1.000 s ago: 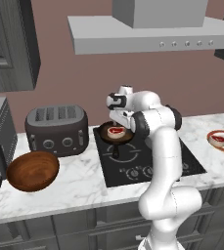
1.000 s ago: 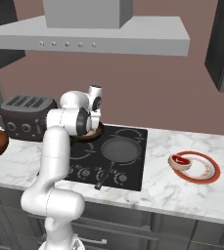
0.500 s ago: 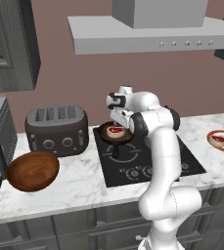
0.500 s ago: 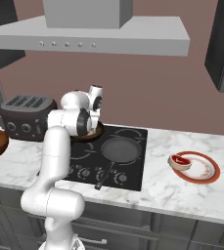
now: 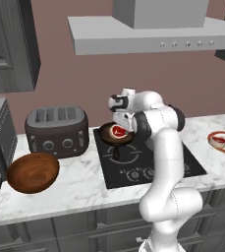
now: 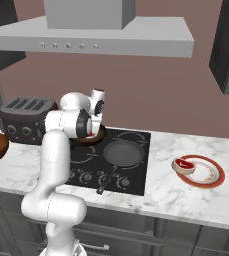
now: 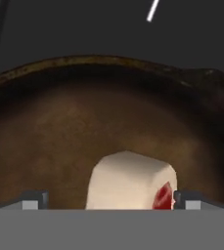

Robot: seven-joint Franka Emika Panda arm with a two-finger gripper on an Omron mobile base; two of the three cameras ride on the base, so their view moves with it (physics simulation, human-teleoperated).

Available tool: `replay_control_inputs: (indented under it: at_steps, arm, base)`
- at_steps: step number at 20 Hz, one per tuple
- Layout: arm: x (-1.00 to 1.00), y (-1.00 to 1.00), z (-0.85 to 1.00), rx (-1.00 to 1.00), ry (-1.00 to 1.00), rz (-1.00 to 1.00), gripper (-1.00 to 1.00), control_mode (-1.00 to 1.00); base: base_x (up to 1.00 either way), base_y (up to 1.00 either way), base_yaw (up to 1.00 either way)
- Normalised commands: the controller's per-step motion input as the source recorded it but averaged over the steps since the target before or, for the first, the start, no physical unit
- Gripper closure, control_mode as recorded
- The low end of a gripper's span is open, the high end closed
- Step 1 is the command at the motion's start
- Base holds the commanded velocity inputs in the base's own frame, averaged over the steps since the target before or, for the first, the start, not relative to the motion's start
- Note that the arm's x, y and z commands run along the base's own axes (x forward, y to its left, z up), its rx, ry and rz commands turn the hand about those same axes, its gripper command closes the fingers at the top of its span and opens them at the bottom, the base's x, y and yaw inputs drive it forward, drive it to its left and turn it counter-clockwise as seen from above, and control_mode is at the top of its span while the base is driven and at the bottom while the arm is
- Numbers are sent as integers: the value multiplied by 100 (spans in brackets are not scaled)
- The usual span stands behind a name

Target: Place one of the steaks on the plate and the other in the bowl. Then place the bowl in the fridge.

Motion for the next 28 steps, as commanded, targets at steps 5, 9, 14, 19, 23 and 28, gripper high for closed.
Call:
replay_control_inputs:
  at_steps: [5, 9, 14, 19, 23, 28]
  arm:
    - [-42, 14, -56, 0, -8, -4, -100, -100]
    - [-5, 26, -47, 0, -6, -4, 100, -100]
    - [0, 4, 0, 0, -6, -7, 100, -100]
    - [-10, 5, 31, 0, -3, -1, 100, -100]
    - [-32, 9, 50, 0, 0, 0, 100, -100]
    - [-55, 1, 64, 0, -4, 0, 100, -100]
  base:
    - [0, 0, 0]
    - [0, 0, 0]
    - [0, 0, 0]
    - [0, 0, 0]
    - [0, 0, 0]
    - [0, 0, 0]
